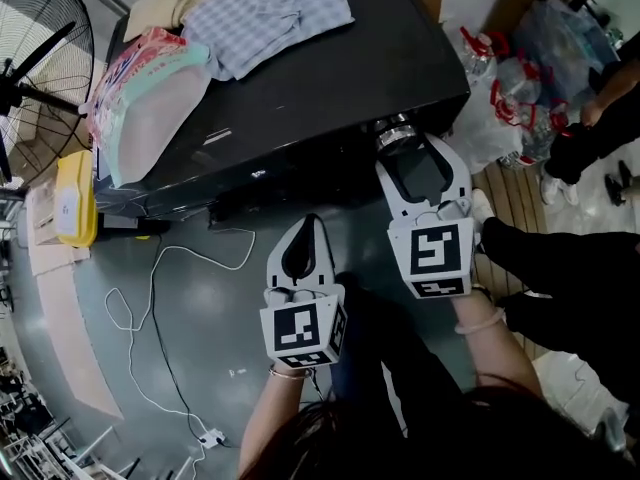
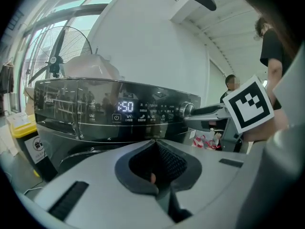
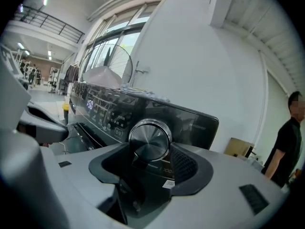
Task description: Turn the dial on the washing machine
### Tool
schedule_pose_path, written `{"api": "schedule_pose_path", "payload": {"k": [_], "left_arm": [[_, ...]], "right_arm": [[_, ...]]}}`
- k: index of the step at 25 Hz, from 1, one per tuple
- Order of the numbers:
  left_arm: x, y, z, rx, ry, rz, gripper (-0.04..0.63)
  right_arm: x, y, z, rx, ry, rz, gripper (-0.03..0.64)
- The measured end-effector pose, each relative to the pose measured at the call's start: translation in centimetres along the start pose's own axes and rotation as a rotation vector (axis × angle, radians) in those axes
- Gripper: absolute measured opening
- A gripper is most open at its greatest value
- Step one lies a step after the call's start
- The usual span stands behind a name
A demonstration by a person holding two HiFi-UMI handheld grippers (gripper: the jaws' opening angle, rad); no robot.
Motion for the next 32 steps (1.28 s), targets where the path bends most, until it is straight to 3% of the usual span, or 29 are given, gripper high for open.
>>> {"api": "schedule_pose_path", "payload": {"k": [8, 11, 16, 18, 20, 25, 28, 32], "left_arm": [[0.2, -0.2, 0.5, 0.01, -0.001, -0.008, 0.014], [0.4, 0.0, 0.6, 0.011, -0.008, -0.02, 0.014], [0.8, 0.1, 0.6, 0.004, -0.007, -0.031, 0.014], [1.1, 0.2, 0.6, 0.001, -0.005, -0.035, 0.014], [1.4, 0.2, 0.6, -0.005, -0.003, -0.036, 0.014], [1.8, 0.4, 0.7, -0.007, 0.005, -0.041, 0.014], [1.7, 0.2, 0.7, -0.009, 0.008, -0.038, 0.014], [1.7, -0.1, 0.8, -0.009, 0.006, -0.031, 0.014]], "right_arm": [[0.0, -0.6, 0.5, -0.296, -0.056, -0.045, 0.284], [0.1, -0.7, 0.6, -0.351, -0.071, -0.057, 0.284], [0.2, -0.7, 0.5, -0.311, -0.067, -0.055, 0.287], [0.2, -0.5, 0.3, -0.236, -0.048, -0.05, 0.289], [0.2, 0.0, 0.0, -0.139, -0.019, -0.044, 0.336], [0.3, 0.6, -0.6, 0.038, -0.003, -0.011, 0.337], [0.3, 0.3, -0.6, 0.004, -0.013, 0.007, 0.285], [0.4, -0.1, -0.5, -0.101, -0.03, -0.005, 0.287]]}}
Point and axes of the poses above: the fingertips, and each gripper's own axes: x backward along the fingers, y to its left, z out of its underside, the point moved 8 cm from there along x, backward along the fingers, and after that the axes turned 9 degrees about -z, right-handed, at the moved point
